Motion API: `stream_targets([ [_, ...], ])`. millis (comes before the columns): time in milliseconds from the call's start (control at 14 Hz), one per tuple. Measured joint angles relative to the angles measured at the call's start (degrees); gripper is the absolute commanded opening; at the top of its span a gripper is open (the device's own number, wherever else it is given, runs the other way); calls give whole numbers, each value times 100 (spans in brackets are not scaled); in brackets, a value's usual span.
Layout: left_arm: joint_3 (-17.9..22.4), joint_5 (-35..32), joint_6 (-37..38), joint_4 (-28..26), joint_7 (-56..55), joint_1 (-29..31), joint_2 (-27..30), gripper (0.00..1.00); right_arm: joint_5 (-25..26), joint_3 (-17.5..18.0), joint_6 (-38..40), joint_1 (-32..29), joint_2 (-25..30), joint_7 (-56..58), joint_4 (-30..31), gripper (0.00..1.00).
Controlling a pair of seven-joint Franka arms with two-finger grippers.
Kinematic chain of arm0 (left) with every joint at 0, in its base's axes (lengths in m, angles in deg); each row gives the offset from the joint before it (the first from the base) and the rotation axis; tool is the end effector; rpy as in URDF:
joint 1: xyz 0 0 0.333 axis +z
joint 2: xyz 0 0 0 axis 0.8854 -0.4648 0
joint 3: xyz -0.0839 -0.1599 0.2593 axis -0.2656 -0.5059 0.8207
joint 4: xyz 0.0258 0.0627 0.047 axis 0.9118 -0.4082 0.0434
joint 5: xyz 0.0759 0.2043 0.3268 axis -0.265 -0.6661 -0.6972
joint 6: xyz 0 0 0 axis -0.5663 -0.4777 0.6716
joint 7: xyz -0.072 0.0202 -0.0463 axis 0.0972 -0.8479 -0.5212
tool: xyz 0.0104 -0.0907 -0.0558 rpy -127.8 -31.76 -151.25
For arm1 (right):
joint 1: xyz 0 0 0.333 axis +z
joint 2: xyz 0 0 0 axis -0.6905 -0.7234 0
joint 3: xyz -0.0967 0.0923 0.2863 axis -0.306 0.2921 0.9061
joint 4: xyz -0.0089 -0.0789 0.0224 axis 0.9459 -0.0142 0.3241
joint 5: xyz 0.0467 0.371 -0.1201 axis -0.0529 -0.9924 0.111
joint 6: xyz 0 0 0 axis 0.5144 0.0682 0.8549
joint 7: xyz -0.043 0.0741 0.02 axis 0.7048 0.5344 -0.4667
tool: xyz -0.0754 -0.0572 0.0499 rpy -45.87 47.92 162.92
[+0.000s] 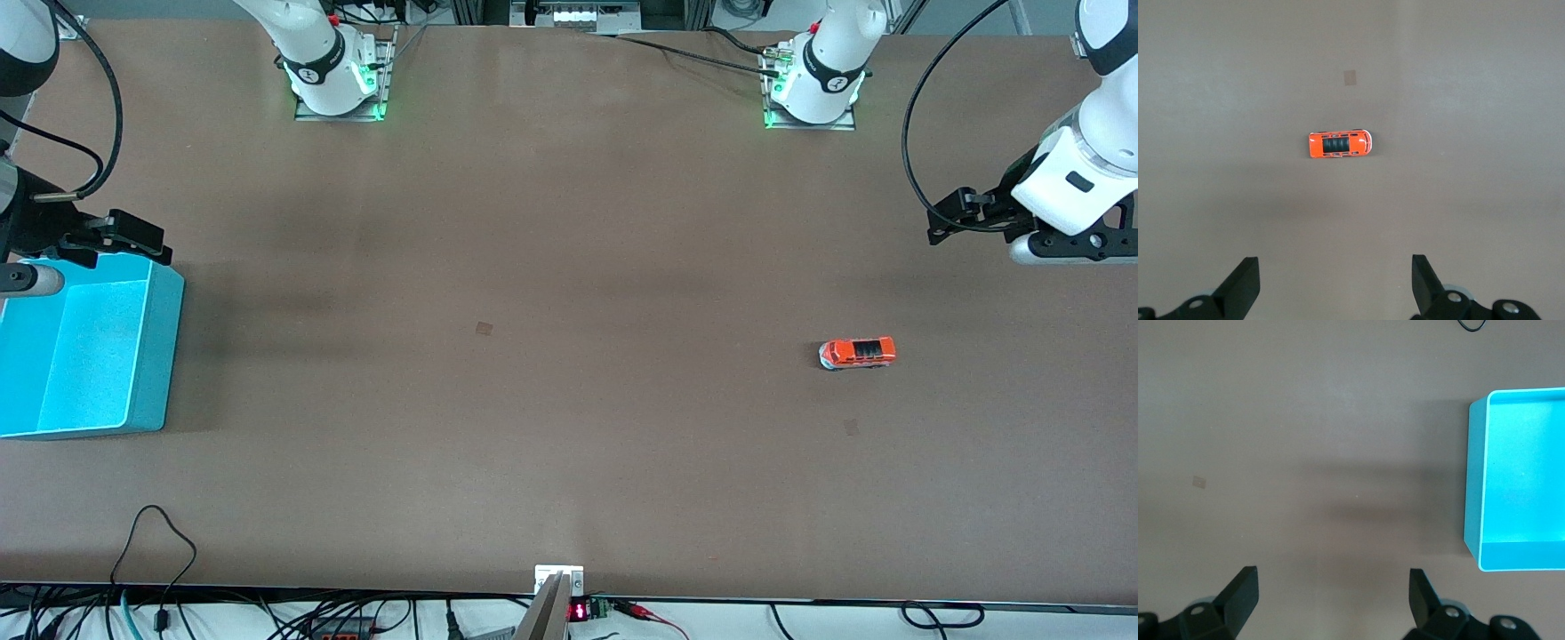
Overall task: Wind up bus and store in blue box
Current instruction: 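Lower the left gripper over the orange toy bus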
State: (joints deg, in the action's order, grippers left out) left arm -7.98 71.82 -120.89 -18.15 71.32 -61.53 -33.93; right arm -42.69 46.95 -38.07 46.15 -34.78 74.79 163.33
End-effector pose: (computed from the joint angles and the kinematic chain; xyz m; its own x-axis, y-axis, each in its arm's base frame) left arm 0.5519 -0.0257 0.5697 0.9987 0.0332 -0.0396 0.0323 -0.9992 -0.0251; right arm 0.6044 0.0012 0.5806 0.9977 0.0408 -0.0547 0.0389 -0.9986 -0.0355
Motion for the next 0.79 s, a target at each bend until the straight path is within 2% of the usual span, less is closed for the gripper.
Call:
stream_targets([
  [429,-1,0,102,22,-25,-6,0,100,27,-28,7,-5,59,-18,-1,100],
  [786,-5,31,1337,27,-20,-16,-103,100,27,-50,8,-7,70,-27,-1,100],
])
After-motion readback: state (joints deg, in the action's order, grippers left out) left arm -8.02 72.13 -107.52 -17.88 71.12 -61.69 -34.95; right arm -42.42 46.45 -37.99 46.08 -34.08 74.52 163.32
